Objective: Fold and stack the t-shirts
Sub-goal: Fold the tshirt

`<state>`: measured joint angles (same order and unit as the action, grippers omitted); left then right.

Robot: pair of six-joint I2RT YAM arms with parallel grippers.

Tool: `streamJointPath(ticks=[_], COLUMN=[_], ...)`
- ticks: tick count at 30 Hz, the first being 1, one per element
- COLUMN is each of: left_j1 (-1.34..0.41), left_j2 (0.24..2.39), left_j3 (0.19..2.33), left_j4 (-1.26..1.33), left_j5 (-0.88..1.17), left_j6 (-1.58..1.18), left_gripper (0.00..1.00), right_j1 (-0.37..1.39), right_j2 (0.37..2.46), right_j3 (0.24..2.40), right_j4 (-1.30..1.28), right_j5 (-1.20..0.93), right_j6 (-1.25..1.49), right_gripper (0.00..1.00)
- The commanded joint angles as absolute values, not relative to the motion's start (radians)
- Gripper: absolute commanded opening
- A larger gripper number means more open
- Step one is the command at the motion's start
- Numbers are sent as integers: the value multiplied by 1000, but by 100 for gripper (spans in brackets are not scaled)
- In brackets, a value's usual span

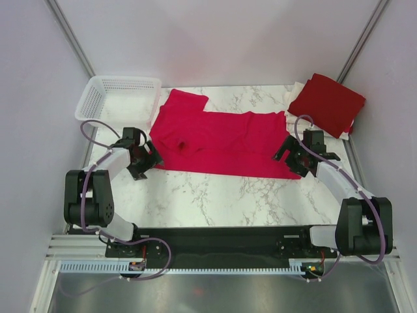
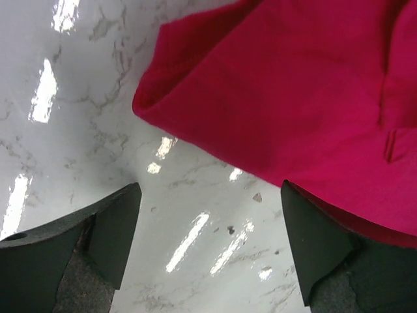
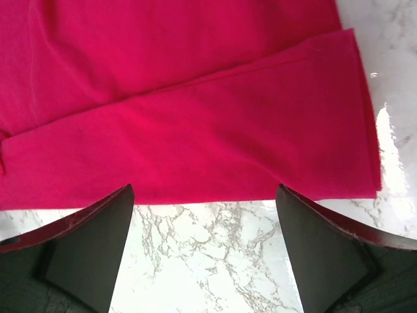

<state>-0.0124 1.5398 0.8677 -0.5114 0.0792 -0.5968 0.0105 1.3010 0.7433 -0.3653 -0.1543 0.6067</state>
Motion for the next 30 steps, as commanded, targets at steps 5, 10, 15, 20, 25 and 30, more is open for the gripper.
streamJointPath(ticks=[5,10,15,20,25,30], left_j1=[-2,-2,-2,-2,-2,-2], left_j2=[1463,1463,1538,1565,1477,1315], left_j3=[776,718,724,723,666,598], left_j4=[-240,-115,-34,-3,-3,-3], left_j5=[-75,-113,-74,-54,-44,-44], left_j6=[-707,-727,-698,-683,-681,-681], left_gripper=[94,92,76,21,5,5], right_j1=[20,25,38,44,44,43], right_j2=[1287,1318,1357,1404,1482,1555], right_j3=[709,683,672,672,658,617], right_j4=[-298,-279,-244,-235,-241,-222], right_j5=[-199,-195,-186,-155,-20,-17], right_j6=[557,548,564,566,603,646], right_gripper=[98,98,98,98,98,98])
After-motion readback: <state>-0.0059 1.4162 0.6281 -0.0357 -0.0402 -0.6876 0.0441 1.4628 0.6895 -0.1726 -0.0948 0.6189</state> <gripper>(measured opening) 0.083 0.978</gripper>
